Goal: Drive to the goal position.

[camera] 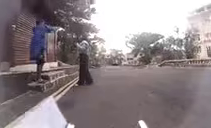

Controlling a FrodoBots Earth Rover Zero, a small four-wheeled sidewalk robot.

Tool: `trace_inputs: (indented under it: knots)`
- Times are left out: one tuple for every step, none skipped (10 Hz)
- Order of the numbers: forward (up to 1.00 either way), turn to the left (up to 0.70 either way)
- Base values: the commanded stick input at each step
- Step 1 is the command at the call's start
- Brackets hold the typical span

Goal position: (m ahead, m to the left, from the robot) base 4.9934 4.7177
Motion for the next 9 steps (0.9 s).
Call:
trace_inputs:
  knots:
    - [0.45, 0.0]
    - [0.45, 0.0]
    - [0.45, 0.0]
    - [0.45, 0.0]
    - [0.45, 0.0]
    - [0.45, 0.0]
    - [0.45, 0.0]
    - [0.45, 0.0]
    - [0.45, 0.0]
